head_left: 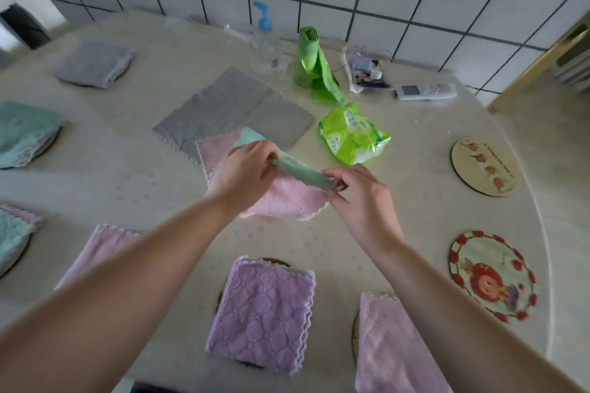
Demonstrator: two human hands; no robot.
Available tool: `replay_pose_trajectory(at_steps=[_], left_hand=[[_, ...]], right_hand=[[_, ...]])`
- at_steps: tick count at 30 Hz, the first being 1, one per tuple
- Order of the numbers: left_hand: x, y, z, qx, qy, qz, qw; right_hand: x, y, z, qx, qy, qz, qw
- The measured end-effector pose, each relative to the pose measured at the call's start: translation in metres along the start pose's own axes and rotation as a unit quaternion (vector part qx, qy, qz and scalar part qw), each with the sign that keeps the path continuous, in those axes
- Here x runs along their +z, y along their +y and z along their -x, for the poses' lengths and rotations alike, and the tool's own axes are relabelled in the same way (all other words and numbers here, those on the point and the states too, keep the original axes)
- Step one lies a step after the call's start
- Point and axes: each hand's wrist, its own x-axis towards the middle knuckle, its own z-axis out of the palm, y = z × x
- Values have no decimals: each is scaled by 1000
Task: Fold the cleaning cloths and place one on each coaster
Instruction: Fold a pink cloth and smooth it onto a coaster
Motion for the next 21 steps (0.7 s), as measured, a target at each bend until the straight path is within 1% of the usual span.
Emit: replay_pose_trajectory(at_steps=[2, 4, 7, 10, 14, 16, 18, 21], left_hand=[[-1, 20, 2, 22, 4, 19, 1000], [-2, 40, 3, 55, 12, 27, 998], [-5, 66, 3, 114, 16, 22, 993], [-8, 85, 7, 176, -8, -37, 984], [-9, 99, 9, 231, -11, -106, 967], [-8, 100, 8, 217, -3, -134, 967], [-10, 99, 6, 168, 14, -142, 975], [-18, 99, -2, 88, 23, -122, 988]], right_hand=[[-16, 9, 3, -14, -23, 52, 998], [-32, 17, 4, -30, -27, 81, 996], [-60, 27, 5, -48, 5, 96, 994], [-91, 36, 4, -55, 37, 112, 992], [-129, 42, 4, -94, 37, 146, 984], [-147, 48, 1, -113, 33, 170, 978], [-164, 56, -4, -128, 17, 198, 972], [-182, 68, -12, -121, -1, 232, 965]])
